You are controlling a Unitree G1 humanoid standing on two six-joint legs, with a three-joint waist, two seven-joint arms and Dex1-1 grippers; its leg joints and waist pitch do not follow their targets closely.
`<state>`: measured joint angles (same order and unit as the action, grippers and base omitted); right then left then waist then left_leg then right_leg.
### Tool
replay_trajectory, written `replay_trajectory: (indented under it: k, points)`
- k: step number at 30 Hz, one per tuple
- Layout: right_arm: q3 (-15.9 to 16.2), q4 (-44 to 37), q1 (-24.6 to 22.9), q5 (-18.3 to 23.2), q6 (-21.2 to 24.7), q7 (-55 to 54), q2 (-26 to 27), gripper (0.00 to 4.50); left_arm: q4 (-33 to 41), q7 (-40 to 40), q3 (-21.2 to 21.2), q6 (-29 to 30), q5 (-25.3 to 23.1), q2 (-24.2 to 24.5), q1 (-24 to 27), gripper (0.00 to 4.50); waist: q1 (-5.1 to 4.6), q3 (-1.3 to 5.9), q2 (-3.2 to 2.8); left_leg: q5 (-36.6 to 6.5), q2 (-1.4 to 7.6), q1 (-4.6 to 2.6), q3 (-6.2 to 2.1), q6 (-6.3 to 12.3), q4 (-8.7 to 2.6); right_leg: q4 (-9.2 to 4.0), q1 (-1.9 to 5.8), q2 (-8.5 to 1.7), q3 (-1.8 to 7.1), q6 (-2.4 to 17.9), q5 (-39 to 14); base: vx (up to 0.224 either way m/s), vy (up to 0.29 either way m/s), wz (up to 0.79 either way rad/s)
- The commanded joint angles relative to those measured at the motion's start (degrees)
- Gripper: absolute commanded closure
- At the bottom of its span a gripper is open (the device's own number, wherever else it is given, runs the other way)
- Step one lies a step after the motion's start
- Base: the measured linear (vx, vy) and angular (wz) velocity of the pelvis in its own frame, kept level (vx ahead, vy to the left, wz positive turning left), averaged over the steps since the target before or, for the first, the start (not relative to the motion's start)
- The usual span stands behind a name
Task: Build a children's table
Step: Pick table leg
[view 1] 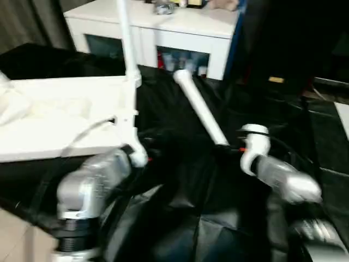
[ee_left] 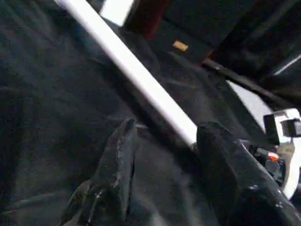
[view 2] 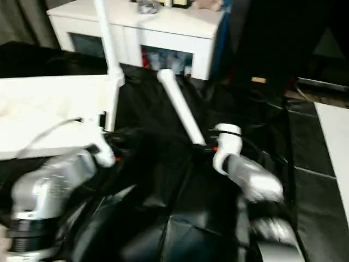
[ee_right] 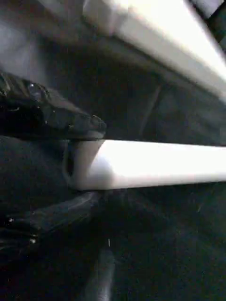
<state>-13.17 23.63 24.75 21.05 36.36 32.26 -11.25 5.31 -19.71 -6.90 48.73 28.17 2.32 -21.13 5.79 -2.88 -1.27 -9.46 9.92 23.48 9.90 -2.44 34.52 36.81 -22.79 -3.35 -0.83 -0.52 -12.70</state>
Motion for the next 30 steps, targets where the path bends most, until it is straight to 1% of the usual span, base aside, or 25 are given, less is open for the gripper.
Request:
replay_trajectory:
  k: [1,2,3,4,5,6,7,8,9,10,11,12,13,14,15,16,17,18,19,20,24,25,26,27,30]
  points:
    - [-0.85,-4.54,-0.08,3.18,1.08,1.82,0.50,3.36,-0.03,0.52,-0.18,0.53,0.90,-0.16,-0.75,1.87,0.23,3.46,0.91,-11.56,2.59,-1.49,-0.86,0.91,-4.24,-5.59,2.24,-3.88,1.65,9.83,-10.24,0.000,0.000,0.00]
    - [-1.21,-6.44,-0.80,4.61,1.70,2.51,0.85,3.36,0.05,0.43,-0.05,0.52,0.96,-0.30,-0.59,1.69,0.00,3.52,0.89,-11.23,2.57,-1.50,-0.90,0.88,-4.19,-5.57,2.16,-3.84,1.67,9.50,-10.19,0.000,0.000,0.00]
    - [-1.33,-9.42,-2.05,6.17,3.03,3.10,1.03,3.36,0.04,0.51,-0.10,0.23,1.18,-0.48,-0.48,1.69,-0.13,3.45,0.83,-10.94,2.55,-1.54,-0.88,0.90,-4.24,-5.67,2.05,-3.78,1.68,9.20,-10.20,0.000,0.000,0.00]
    - [-1.45,-12.77,-3.33,8.22,4.29,3.83,1.33,3.36,0.46,-0.18,0.00,-0.17,1.70,-0.42,-0.34,1.57,-0.06,3.45,1.08,-10.92,2.56,-1.63,-0.77,1.08,-4.14,-5.76,2.01,-3.75,1.73,8.98,-10.14,0.000,0.000,0.00]
    - [-1.46,-14.88,-4.14,9.51,5.05,4.33,1.49,3.36,0.78,-0.67,0.07,-0.48,2.05,-0.36,-0.25,1.50,0.04,3.46,1.04,-10.62,2.60,-1.61,-0.82,1.20,-4.17,-5.70,2.10,-3.82,1.78,8.75,-9.83,0.000,0.000,0.00]
    - [-1.33,-18.20,-5.36,11.71,6.06,5.44,1.96,3.36,1.17,-1.59,-0.18,-2.18,2.57,-0.64,-0.49,1.40,0.07,3.56,0.57,-9.60,2.61,-1.52,-0.94,1.51,-4.20,-5.68,2.06,-3.77,1.71,8.59,-8.38,0.000,0.000,0.00]
    - [-1.18,-19.45,-5.71,12.50,6.42,5.74,2.29,3.36,1.18,-1.82,-0.76,-2.38,3.30,-1.03,-0.92,1.32,0.10,3.58,0.64,-9.35,2.68,-1.48,-0.98,1.49,-4.22,-5.63,2.12,-3.78,1.69,8.56,-7.89,0.000,0.000,0.00]
    - [-0.86,-21.33,-6.18,13.68,7.12,6.15,2.58,3.36,1.16,-2.37,-1.11,-3.51,3.58,-1.31,-1.62,1.22,0.01,3.62,0.26,-9.37,2.66,-1.54,-0.99,1.17,-4.25,-5.57,2.03,-3.65,1.60,8.96,-6.86,0.000,0.000,0.00]
    - [-0.49,-22.68,-6.50,14.46,7.19,6.46,2.98,3.36,0.98,-2.87,-1.40,-4.53,3.73,-1.45,-2.31,1.13,0.22,3.67,-0.92,-9.95,2.66,-1.64,-1.21,0.57,-4.31,-5.45,1.89,-3.68,1.57,9.31,-6.50,0.000,0.000,0.00]
    - [-0.36,-23.72,-6.50,15.33,7.30,6.60,3.43,3.36,0.69,-2.97,-1.84,-4.95,4.09,-1.68,-3.26,1.04,0.01,3.65,-0.51,-10.49,2.69,-1.76,-1.01,0.49,-4.30,-5.74,1.79,-3.53,1.59,9.31,-6.32,0.000,0.000,0.00]
    - [-0.15,-24.76,-6.35,16.13,7.35,6.62,3.87,3.36,0.45,-3.74,-1.90,-5.78,4.39,-1.58,-4.41,0.95,0.02,3.82,-0.22,-10.15,2.67,-1.62,-1.15,0.29,-4.37,-5.42,2.21,-3.61,1.48,9.72,-5.13,0.000,0.000,0.00]
    - [-0.10,-25.60,-5.94,16.91,7.28,6.50,4.49,3.36,0.10,-4.18,-2.32,-5.88,5.17,-1.63,-5.91,0.86,0.17,3.87,-0.89,-9.86,2.64,-1.71,-1.22,0.18,-4.34,-5.35,2.05,-3.67,1.47,9.85,-4.58,0.000,0.000,0.00]
    - [-0.18,-26.47,-5.59,17.69,7.56,6.00,5.06,3.36,-0.34,-4.31,-2.90,-5.98,6.05,-1.82,-7.42,0.77,0.01,3.85,-0.69,-9.91,2.62,-1.66,-1.18,0.06,-4.32,-5.39,2.03,-3.58,1.47,9.98,-3.70,0.000,0.000,0.00]
    - [0.14,-27.12,-5.28,17.89,7.53,5.68,5.48,3.36,-0.77,-4.85,-3.36,-6.16,6.96,-1.91,-8.74,0.68,0.18,3.85,-0.87,-9.81,2.53,-1.72,-1.17,-0.22,-4.27,-5.24,1.99,-3.64,1.43,10.43,-3.18,0.000,0.000,0.00]
    - [0.66,-27.94,-5.06,18.18,7.73,5.36,5.92,3.36,-1.25,-5.26,-3.97,-5.92,8.17,-2.06,-10.09,0.59,0.17,3.79,-0.80,-10.05,2.50,-1.68,-1.13,-0.30,-4.32,-5.32,1.98,-3.66,1.45,10.50,-3.41,0.000,0.000,0.00]
    - [1.59,-28.93,-4.76,18.35,8.03,4.89,6.59,3.36,-2.18,-5.74,-4.68,-6.63,9.10,-2.21,-12.04,0.50,0.27,3.81,-1.05,-10.29,2.50,-1.73,-1.15,-0.60,-4.29,-5.28,2.00,-3.69,1.44,10.58,-3.62,0.000,0.000,0.00]
    - [2.12,-29.36,-4.68,18.46,8.20,4.95,6.85,3.36,-2.64,-5.91,-5.25,-7.11,9.78,-2.50,-13.02,0.41,0.27,3.85,-0.84,-9.95,2.38,-1.64,-1.13,-0.78,-4.25,-5.24,2.20,-3.72,1.43,10.42,-3.58,0.000,0.000,0.00]
    - [2.41,-29.79,-4.70,18.68,8.44,4.93,7.04,3.36,-3.09,-5.99,-5.86,-7.40,10.71,-2.79,-13.82,0.32,0.27,3.87,-0.85,-9.71,2.42,-1.64,-1.13,-0.82,-4.26,-5.23,2.18,-3.70,1.46,10.34,-3.17,0.000,0.000,0.00]
    - [2.77,-30.34,-4.81,19.14,8.87,5.08,7.26,3.36,-3.80,-6.04,-6.57,-8.04,11.46,-2.96,-14.94,0.23,0.26,3.87,-0.50,-8.94,2.43,-1.52,-1.12,-0.67,-4.21,-5.09,2.35,-3.77,1.44,10.46,-2.20,0.000,0.000,0.00]
    - [3.13,-31.02,-4.96,19.59,9.29,4.96,7.49,3.36,-4.48,-6.17,-6.95,-8.60,11.80,-2.94,-15.93,0.14,0.34,3.93,-0.61,-8.46,2.39,-1.51,-1.06,-0.55,-4.14,-5.05,2.33,-3.78,1.45,10.40,-1.83,0.000,0.000,0.00]
    - [3.88,-32.24,-5.11,20.76,9.99,3.95,8.47,3.36,-7.40,-5.70,-5.73,-9.80,8.64,-1.77,-17.79,0.00,0.47,4.01,-0.69,-7.79,2.44,-1.61,-1.09,-0.49,-4.09,-5.02,2.32,-3.85,1.47,9.68,-1.81,0.000,0.000,0.00]
    - [4.04,-32.55,-5.07,21.17,10.20,3.48,8.74,3.36,-8.25,-5.36,-4.81,-9.90,7.40,-1.25,-17.76,0.00,0.35,3.97,-0.18,-7.54,2.43,-1.53,-1.02,-0.31,-4.11,-5.09,2.36,-3.79,1.49,9.61,-1.56,0.000,0.000,0.00]
    - [4.02,-32.59,-5.05,21.26,10.24,3.40,8.80,3.36,-8.40,-5.24,-4.73,-10.03,7.23,-1.22,-17.74,0.00,0.49,4.02,-0.50,-7.06,2.47,-1.59,-1.10,-0.35,-4.11,-4.91,2.35,-3.84,1.46,9.49,-1.30,0.000,0.000,0.00]
    - [3.94,-32.82,-4.98,21.72,10.43,2.93,9.11,3.36,-9.20,-4.56,-4.32,-10.79,6.34,-1.09,-17.61,0.00,0.47,4.06,-0.44,-6.78,2.47,-1.60,-1.05,-0.31,-4.05,-4.93,2.33,-3.85,1.48,9.47,-0.88,0.000,0.000,0.00]
    - [2.61,-32.61,-3.99,23.06,10.59,1.42,10.25,3.36,-9.16,-2.92,-5.58,-10.66,7.47,-1.71,-16.88,0.00,0.51,4.10,-0.43,-6.74,2.46,-1.57,-1.00,-0.57,-4.02,-4.79,2.37,-3.94,1.48,9.86,-0.50,0.000,0.000,0.00]
